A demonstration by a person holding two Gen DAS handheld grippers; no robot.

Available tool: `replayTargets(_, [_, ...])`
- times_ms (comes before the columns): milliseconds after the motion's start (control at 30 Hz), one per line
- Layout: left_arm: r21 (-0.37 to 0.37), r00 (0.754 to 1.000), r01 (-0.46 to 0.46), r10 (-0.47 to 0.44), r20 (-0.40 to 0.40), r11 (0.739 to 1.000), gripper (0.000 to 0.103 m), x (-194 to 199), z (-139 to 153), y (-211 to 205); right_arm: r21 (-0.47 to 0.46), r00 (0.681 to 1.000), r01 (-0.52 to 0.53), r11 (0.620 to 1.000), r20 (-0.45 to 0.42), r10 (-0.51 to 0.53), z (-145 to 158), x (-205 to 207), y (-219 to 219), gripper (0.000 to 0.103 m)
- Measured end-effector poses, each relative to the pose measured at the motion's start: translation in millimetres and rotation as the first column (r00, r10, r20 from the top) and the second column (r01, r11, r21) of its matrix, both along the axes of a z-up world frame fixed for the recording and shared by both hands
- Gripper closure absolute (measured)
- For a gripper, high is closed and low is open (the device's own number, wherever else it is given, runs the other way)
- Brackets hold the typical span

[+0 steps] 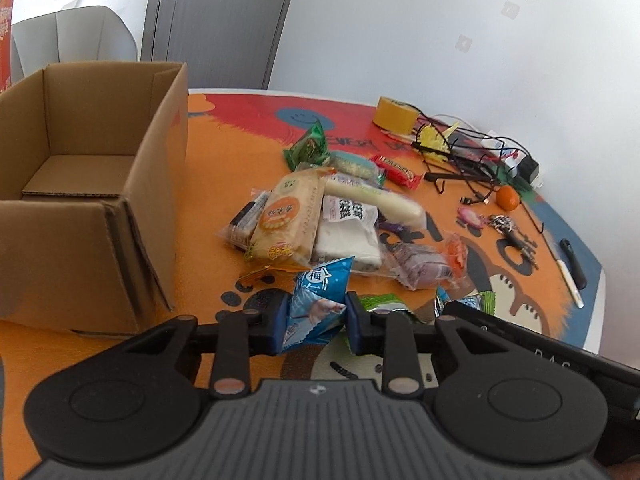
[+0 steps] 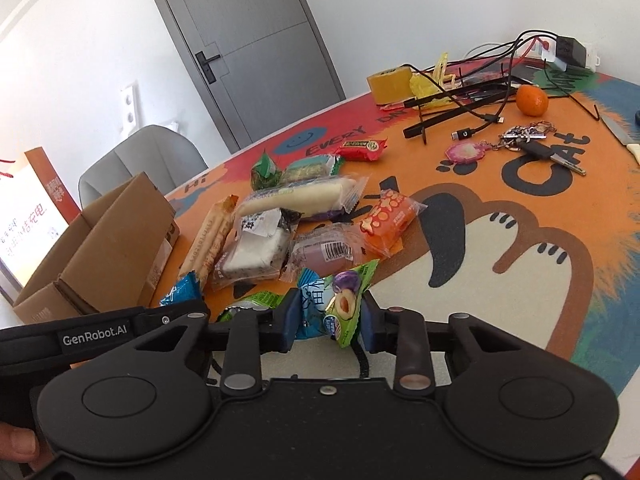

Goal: Organize snacks
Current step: 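Grasp the blue snack bag with the left gripper while the right grasps a green candy packet, then carry both packets over the cardboard box and open both grippers to drop them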

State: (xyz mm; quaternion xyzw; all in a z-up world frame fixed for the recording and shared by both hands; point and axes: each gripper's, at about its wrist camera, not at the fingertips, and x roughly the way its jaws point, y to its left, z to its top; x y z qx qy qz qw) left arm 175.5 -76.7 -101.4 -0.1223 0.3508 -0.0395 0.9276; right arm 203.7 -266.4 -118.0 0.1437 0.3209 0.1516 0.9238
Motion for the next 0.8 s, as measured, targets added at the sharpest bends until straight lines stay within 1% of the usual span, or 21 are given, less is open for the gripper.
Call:
replayTargets(233, [-0.005,0.998,0.0,0.001,0.058,1.0,0.074,-13,20,3,0.0,0.999,-0.006,1.0,0.044,0.006,13,-7,7,0.073])
replayTargets(300, [0.001,0.996,-0.013,0.012,0.085,1.0,0.074,-16,28,7,0.002,0.999,-0.009,1.0,0.052,0.009,18,-9,11,0.073])
replayTargets(433, [-0.004,0.994,-0.025,0.025,0.108,1.0,0.074,-19,40,12,0.005,0.998,-0.019,1.0,0.063,0.019,25,-11,18,0.073])
replayTargets(800, [-0.018,0.98,-0.082,0.084,0.183,0.996,0.074,-34,68,37,0.006,0.989,-0.055,0.998,0.136,0.054,53,-18,43,0.073])
